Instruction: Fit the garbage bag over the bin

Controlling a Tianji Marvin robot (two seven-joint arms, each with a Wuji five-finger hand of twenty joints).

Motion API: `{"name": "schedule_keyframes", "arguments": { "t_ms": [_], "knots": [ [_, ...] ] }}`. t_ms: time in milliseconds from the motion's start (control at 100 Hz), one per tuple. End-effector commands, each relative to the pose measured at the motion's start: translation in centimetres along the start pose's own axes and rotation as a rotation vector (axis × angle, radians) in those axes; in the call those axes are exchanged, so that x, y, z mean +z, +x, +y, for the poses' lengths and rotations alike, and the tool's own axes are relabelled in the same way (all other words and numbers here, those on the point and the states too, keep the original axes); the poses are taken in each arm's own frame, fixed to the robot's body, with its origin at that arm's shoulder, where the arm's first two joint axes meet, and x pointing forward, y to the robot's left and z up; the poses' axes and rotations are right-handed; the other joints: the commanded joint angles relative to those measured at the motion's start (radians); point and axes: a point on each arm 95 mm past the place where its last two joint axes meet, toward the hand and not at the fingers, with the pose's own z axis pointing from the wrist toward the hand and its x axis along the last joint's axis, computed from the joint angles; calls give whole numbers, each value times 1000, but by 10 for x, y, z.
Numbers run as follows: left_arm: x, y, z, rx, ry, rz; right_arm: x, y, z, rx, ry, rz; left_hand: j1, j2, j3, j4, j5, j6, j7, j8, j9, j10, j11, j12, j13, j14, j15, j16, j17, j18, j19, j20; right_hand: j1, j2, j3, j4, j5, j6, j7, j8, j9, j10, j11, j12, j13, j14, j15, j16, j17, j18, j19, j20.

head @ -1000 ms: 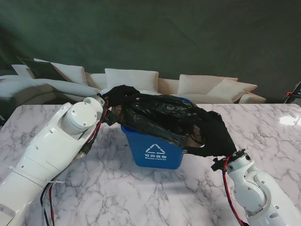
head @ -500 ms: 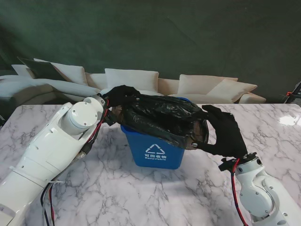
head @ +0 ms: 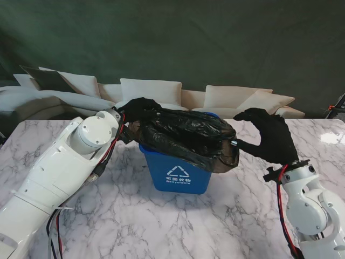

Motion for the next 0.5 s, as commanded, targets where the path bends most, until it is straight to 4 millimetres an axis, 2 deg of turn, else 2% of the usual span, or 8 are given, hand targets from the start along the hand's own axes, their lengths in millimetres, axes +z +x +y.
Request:
{"name": "schedule_keyframes", "arguments": {
  "t_ms": [0,160,190,320,420,490],
  "knots": [
    [0,0,-1,-2,-12,1,16,-3,18,-32,-20,9,74,0,61,10,21,-23,14,-12,24,-24,-13,13,27,-20,28,13,9,-14,45,17,1,-3,3,16,25,16,-19,-26,7,2,-33,4,10,8,-10,4,-2,-18,0,7],
    [1,1,0,-1,-15,6,44,-9,23,-86,85,13,72,-1,60,10,20,-21,14,-14,24,-24,-15,14,26,-21,28,13,8,-14,45,16,-33,-81,42,7,29,39,-54,-37,26,0,-52,14,40,7,-9,14,6,-12,-1,11],
    [1,1,0,-1,-15,7,50,-10,22,-96,106,17,72,0,61,10,20,-21,14,-14,23,-24,-16,13,26,-21,28,13,9,-14,45,16,-52,-103,79,2,32,45,-70,-41,34,-3,-56,19,45,7,-3,25,7,-8,-5,12],
    [2,2,1,-7,-16,14,73,-11,14,-156,177,33,70,0,60,10,17,-20,13,-15,19,-23,-19,12,22,-20,24,12,6,-14,44,15,-70,-133,98,-6,85,135,-63,-34,63,-2,-32,42,71,4,18,44,15,3,-5,15],
    [3,4,2,-14,-14,20,88,-12,7,-184,227,37,61,3,55,9,11,-18,9,-17,4,-21,-23,6,12,-18,15,8,-3,-14,38,13,-86,-151,116,-12,117,162,-43,-10,68,0,-12,68,79,1,35,61,23,0,-1,20],
    [3,4,1,-15,-15,24,94,-12,0,-198,255,38,40,8,41,9,-4,-20,-6,-16,-53,-12,-2,-75,-12,-12,-37,-28,-23,-9,5,-1,-95,-158,126,-15,118,161,-23,25,69,0,-3,84,79,-1,43,68,22,3,-1,23]
  ]
}}
